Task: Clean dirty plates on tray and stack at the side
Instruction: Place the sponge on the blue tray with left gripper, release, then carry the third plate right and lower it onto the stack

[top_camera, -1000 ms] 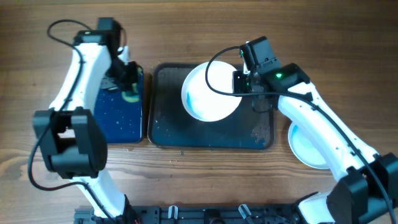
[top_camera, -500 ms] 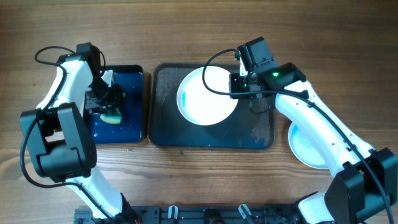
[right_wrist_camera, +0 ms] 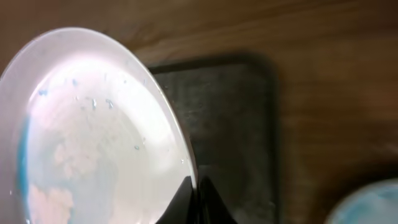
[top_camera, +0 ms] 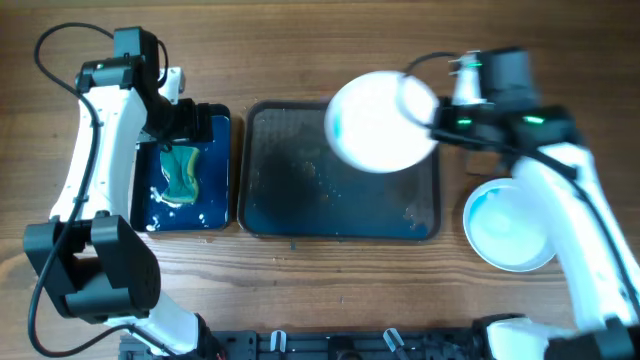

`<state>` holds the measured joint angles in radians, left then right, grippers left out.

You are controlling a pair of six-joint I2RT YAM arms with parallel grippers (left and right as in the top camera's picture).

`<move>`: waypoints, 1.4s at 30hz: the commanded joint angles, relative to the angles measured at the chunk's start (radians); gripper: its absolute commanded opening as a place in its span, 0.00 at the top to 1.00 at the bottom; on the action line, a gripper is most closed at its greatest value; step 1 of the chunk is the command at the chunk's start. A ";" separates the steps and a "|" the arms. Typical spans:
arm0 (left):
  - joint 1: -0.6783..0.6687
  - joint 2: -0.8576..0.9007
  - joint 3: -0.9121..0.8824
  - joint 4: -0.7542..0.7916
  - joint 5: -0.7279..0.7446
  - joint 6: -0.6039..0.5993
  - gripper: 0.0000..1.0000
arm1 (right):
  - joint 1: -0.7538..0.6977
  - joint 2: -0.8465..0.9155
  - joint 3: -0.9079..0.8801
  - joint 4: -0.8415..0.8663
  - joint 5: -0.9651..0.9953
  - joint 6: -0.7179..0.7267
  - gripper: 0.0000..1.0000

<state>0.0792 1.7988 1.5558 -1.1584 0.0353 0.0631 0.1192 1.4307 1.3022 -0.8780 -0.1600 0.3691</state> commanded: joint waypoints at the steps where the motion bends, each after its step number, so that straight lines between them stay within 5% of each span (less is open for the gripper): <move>1: -0.005 0.000 0.008 0.062 0.008 0.008 0.00 | -0.201 -0.071 0.002 -0.079 -0.016 0.045 0.96; 7: -0.005 0.000 0.008 0.074 0.008 0.008 0.00 | -0.507 -0.066 -0.105 -0.171 0.024 0.079 0.96; 13: -0.004 0.000 0.008 0.074 0.008 0.008 0.00 | -0.665 -0.068 -0.299 -0.154 0.032 0.076 0.96; 26: -0.005 0.000 0.008 0.074 0.008 0.008 0.00 | -0.792 -0.072 -0.520 -0.024 0.240 0.131 0.96; 32: -0.005 0.000 0.008 0.074 0.008 0.008 0.00 | -0.790 -0.071 -0.533 -0.001 0.176 0.064 0.88; 42: -0.005 0.000 0.008 0.074 0.008 0.008 0.00 | -0.790 -0.071 -0.668 0.063 0.131 0.041 0.94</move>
<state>0.0784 1.8008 1.5558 -1.0874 0.0349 0.0631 -0.6685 1.3640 0.6834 -0.8444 -0.0029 0.4294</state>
